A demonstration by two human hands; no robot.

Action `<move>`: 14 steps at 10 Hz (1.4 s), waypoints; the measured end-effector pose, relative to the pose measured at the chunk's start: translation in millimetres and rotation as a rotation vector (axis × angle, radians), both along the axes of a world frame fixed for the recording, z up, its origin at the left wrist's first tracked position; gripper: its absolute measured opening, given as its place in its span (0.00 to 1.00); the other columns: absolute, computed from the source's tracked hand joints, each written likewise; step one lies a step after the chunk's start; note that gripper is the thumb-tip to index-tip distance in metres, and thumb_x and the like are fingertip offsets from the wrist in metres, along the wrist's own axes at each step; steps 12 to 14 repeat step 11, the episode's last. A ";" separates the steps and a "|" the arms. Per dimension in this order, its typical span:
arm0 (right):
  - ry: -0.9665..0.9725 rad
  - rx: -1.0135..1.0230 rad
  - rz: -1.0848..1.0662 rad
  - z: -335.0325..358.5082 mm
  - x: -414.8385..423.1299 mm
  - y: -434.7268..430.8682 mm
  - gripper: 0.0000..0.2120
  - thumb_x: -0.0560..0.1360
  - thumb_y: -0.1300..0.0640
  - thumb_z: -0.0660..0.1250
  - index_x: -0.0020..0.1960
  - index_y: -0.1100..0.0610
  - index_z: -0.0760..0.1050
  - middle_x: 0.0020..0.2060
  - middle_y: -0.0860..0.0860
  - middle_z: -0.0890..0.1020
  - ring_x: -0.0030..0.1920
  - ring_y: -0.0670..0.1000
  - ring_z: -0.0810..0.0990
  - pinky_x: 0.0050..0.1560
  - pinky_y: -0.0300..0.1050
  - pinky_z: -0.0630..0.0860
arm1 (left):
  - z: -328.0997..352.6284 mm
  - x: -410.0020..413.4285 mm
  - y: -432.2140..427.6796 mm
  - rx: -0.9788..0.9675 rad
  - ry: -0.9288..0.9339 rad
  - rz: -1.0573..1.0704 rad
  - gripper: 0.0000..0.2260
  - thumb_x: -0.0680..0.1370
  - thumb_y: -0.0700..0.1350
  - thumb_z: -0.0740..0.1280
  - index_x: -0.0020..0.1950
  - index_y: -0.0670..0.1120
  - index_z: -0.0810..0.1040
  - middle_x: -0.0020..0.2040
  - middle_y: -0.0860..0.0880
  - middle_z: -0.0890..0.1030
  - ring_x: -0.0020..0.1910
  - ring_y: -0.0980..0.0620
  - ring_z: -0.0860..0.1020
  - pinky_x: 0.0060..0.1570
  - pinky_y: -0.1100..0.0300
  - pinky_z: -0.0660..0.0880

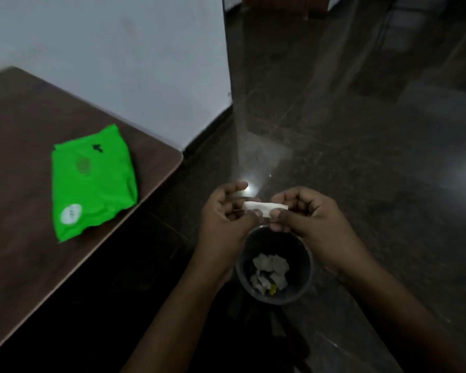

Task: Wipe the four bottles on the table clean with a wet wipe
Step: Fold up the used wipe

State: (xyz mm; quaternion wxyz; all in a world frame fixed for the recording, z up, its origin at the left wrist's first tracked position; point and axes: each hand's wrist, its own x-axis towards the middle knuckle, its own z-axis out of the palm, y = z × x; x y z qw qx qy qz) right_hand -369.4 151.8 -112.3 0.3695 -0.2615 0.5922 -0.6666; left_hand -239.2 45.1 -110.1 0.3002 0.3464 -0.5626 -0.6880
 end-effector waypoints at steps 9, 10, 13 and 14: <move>-0.211 0.725 -0.161 -280.0 -51.9 -9.6 0.15 0.78 0.64 0.65 0.63 0.54 0.73 0.55 0.55 0.78 0.46 0.54 0.82 0.37 0.49 0.82 | -243.9 -80.1 -33.3 0.514 -0.696 0.044 0.14 0.80 0.39 0.70 0.66 0.44 0.75 0.61 0.43 0.82 0.55 0.47 0.81 0.40 0.58 0.76; -0.244 0.691 -0.144 -253.8 -40.6 -8.6 0.12 0.79 0.64 0.63 0.62 0.56 0.74 0.52 0.56 0.79 0.44 0.53 0.81 0.36 0.46 0.81 | -225.8 -68.1 -35.4 0.514 -0.651 0.030 0.10 0.81 0.40 0.69 0.62 0.45 0.76 0.60 0.43 0.82 0.52 0.48 0.80 0.43 0.57 0.76; -0.248 0.634 -0.153 -232.1 -37.2 -10.5 0.09 0.79 0.62 0.64 0.58 0.55 0.76 0.51 0.57 0.81 0.44 0.54 0.82 0.43 0.54 0.84 | -208.9 -63.1 -32.6 0.479 -0.599 -0.002 0.12 0.82 0.42 0.69 0.64 0.45 0.76 0.61 0.44 0.81 0.53 0.48 0.79 0.49 0.56 0.78; -0.248 0.634 -0.153 -232.1 -37.2 -10.5 0.09 0.79 0.62 0.64 0.58 0.55 0.76 0.51 0.57 0.81 0.44 0.54 0.82 0.43 0.54 0.84 | -208.9 -63.1 -32.6 0.479 -0.599 -0.002 0.12 0.82 0.42 0.69 0.64 0.45 0.76 0.61 0.44 0.81 0.53 0.48 0.79 0.49 0.56 0.78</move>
